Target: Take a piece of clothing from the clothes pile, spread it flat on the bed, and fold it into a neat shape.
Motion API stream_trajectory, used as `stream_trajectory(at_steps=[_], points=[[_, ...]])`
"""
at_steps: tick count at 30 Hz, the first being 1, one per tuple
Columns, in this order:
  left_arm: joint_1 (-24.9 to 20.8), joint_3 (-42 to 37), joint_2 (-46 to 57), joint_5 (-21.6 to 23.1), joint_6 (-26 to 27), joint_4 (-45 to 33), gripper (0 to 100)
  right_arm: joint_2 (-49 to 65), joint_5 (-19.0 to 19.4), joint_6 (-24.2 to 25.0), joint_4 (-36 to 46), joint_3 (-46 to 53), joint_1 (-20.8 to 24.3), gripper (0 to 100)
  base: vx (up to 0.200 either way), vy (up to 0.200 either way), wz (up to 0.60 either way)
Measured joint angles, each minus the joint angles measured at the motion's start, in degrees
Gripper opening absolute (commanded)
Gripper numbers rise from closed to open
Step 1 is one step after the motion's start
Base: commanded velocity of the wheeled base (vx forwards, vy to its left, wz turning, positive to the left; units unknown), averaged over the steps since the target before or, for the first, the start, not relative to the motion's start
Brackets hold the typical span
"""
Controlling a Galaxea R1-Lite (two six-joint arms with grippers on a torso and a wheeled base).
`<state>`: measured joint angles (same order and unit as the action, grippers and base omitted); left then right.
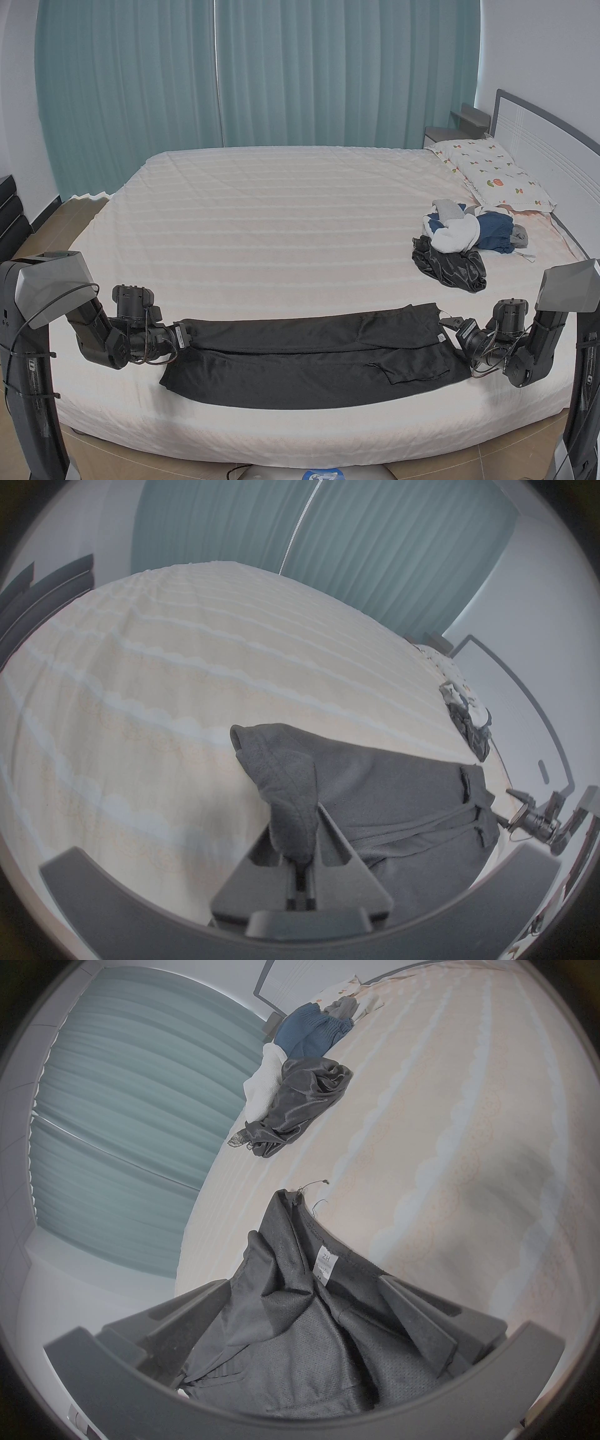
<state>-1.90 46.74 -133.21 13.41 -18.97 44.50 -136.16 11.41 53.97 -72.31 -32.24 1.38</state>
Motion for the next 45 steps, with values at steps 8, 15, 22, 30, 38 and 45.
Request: stream_trajectory(at_steps=[8,15,22,30,38,45], points=[[-0.55,0.3,1.16,-0.06,-0.88,-0.24,0,0.02,0.05,0.3,-0.07,-0.24,-0.23,100,0.0,0.0,0.0],[-0.63,0.56,1.32,-0.06,-1.41,0.04,0,0.07,0.09,0.41,-0.09,-0.41,-0.5,100,0.0,0.0,0.0],[-0.63,0.56,1.32,-0.04,-1.88,0.04,0,0.1,0.09,0.44,-0.09,-0.48,-0.5,100,-0.086,0.0,0.0],[-0.66,1.79,0.96,-0.04,-2.38,0.2,0,0.1,0.09,0.44,-0.09,-0.41,-0.52,100,0.0,0.0,0.0],[-1.84,6.21,0.38,-0.99,-10.05,-0.29,0,-0.11,0.05,0.35,-2.62,0.0,-0.45,100,0.0,0.0,0.0],[-2.91,7.83,-0.21,-2.22,-10.81,-0.55,0,-0.69,0.0,0.28,-3.52,0.33,-0.33,100,0.0,-0.171,0.0]])
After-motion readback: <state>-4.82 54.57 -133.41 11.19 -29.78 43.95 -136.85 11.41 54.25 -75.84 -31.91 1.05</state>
